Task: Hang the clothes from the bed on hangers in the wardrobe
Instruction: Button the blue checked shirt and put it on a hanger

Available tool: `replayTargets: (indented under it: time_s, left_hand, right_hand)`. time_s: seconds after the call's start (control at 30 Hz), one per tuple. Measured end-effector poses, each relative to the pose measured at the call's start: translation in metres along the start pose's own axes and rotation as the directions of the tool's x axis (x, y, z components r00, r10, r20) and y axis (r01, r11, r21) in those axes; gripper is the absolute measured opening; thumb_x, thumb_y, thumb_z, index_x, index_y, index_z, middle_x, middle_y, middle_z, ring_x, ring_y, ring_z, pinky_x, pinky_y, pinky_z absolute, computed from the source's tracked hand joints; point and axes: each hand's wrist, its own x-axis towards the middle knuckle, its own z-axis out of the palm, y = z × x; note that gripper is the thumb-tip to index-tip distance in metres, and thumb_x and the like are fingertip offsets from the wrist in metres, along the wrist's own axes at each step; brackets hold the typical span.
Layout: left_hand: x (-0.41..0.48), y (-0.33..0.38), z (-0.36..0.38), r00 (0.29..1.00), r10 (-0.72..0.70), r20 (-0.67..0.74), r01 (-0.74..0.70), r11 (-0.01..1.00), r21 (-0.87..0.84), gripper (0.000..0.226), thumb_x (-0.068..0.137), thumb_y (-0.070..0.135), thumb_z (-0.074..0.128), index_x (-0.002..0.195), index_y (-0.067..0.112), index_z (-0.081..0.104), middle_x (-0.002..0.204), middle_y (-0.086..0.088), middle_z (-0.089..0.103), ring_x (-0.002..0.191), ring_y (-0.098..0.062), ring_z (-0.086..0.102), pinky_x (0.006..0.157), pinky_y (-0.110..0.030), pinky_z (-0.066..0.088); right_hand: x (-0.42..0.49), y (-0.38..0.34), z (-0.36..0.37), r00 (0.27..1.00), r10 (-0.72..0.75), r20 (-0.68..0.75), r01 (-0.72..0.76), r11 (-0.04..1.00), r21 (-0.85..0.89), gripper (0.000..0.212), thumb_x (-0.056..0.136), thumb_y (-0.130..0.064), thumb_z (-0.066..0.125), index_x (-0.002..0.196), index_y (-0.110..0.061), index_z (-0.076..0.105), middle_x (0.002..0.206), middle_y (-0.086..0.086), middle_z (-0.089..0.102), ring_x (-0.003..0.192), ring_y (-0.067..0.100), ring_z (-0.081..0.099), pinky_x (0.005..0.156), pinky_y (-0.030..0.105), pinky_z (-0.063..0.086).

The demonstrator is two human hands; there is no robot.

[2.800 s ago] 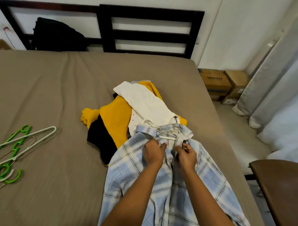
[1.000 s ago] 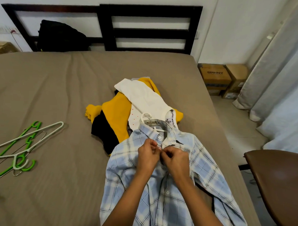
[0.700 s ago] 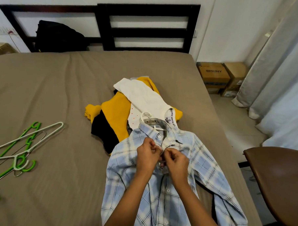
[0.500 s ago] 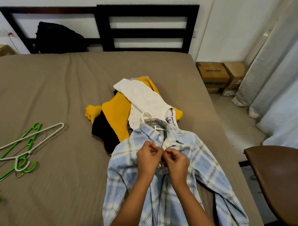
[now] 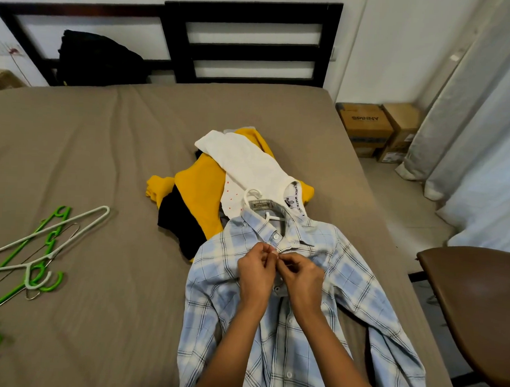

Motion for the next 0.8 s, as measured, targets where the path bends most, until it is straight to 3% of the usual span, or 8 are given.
replayTargets:
  time_s: [0.07,0.2,0.33,0.53,0.6,0.67,0.73,0.8]
  left_hand:
    - [0.002,-0.001,0.000,1.000,0.003,-0.011,-0.003,0.999,0.040,0.004,0.091,0.009,0.057,0.090,0.008,0.062,0.075,0.001,0.065,0.067,-0.010,0.061,0.056,-0.007,0.042]
    - [0.005,-0.004,0.000,1.000,-0.016,0.000,0.016,0.998,0.065,0.016,0.090,0.004,0.052,0.100,0.012,0.042,0.080,-0.004,0.065,0.074,-0.022,0.062,0.067,-0.032,0.049]
    - [0.011,-0.007,0.000,0.998,-0.041,0.041,0.037,0.996,0.085,0.024,0.092,0.005,0.049,0.113,0.003,0.036,0.092,-0.002,0.061,0.082,-0.019,0.059,0.066,-0.024,0.041]
    - [0.018,-0.013,0.001,0.993,-0.096,0.075,0.097,0.995,-0.002,0.022,0.094,0.013,0.052,0.101,0.011,0.032,0.087,-0.005,0.061,0.082,-0.024,0.059,0.064,-0.026,0.039]
    - [0.022,-0.020,0.001,0.983,-0.140,0.117,0.145,0.989,-0.033,0.021,0.094,0.016,0.053,0.100,0.013,0.033,0.080,-0.002,0.056,0.075,-0.022,0.054,0.061,-0.025,0.035]
    - [0.028,-0.031,-0.001,0.962,-0.193,0.192,0.209,0.976,-0.066,0.019,0.093,0.020,0.055,0.097,0.016,0.036,0.075,-0.001,0.053,0.071,-0.022,0.051,0.061,-0.029,0.038]
    - [0.039,-0.041,-0.012,0.970,-0.157,0.186,0.150,0.987,0.051,0.021,0.091,0.025,0.059,0.093,0.017,0.039,0.072,0.003,0.052,0.069,-0.021,0.051,0.062,-0.030,0.040]
    - [0.057,-0.049,-0.029,0.998,-0.010,0.063,0.002,0.992,0.129,0.021,0.090,0.023,0.061,0.095,0.012,0.043,0.077,0.001,0.054,0.074,-0.021,0.053,0.062,-0.029,0.038]
  right_hand:
    - [0.001,0.000,0.002,1.000,0.001,0.008,-0.001,0.999,-0.033,0.006,0.079,-0.010,0.073,0.085,-0.013,0.074,0.075,-0.005,0.071,0.071,0.002,0.067,0.070,0.018,0.054]
    - [0.000,-0.001,0.005,0.997,0.070,-0.022,-0.069,0.997,0.021,0.006,0.076,-0.007,0.075,0.082,-0.009,0.073,0.069,-0.012,0.067,0.067,-0.004,0.064,0.065,0.009,0.049]
    - [-0.001,-0.002,0.007,0.989,0.138,-0.047,-0.131,0.983,0.127,0.006,0.078,-0.018,0.076,0.079,-0.012,0.073,0.069,-0.004,0.071,0.064,0.005,0.066,0.061,0.019,0.053]
    - [0.004,-0.004,0.013,0.986,0.160,-0.055,-0.153,0.982,0.107,0.005,0.082,-0.010,0.069,0.079,-0.008,0.073,0.069,-0.001,0.069,0.065,0.004,0.063,0.058,0.010,0.046]
    - [0.006,-0.005,0.014,0.971,0.239,0.005,-0.236,0.954,0.183,0.007,0.083,-0.007,0.067,0.077,-0.005,0.070,0.066,0.002,0.068,0.059,0.007,0.060,0.058,0.016,0.048]
    - [0.015,-0.008,0.007,0.913,0.352,0.208,-0.401,0.870,0.287,0.010,0.084,-0.002,0.065,0.074,0.000,0.065,0.062,0.008,0.064,0.055,0.018,0.057,0.053,0.023,0.048]
    - [0.036,-0.008,-0.002,0.911,0.330,0.247,-0.362,0.927,0.100,0.011,0.084,-0.003,0.065,0.074,-0.004,0.065,0.063,0.004,0.062,0.054,0.014,0.055,0.050,0.015,0.044]
    - [0.067,-0.006,-0.006,0.999,0.049,0.019,-0.043,0.972,-0.232,0.008,0.086,-0.009,0.064,0.080,-0.010,0.067,0.071,-0.001,0.062,0.061,0.010,0.054,0.054,0.010,0.039]
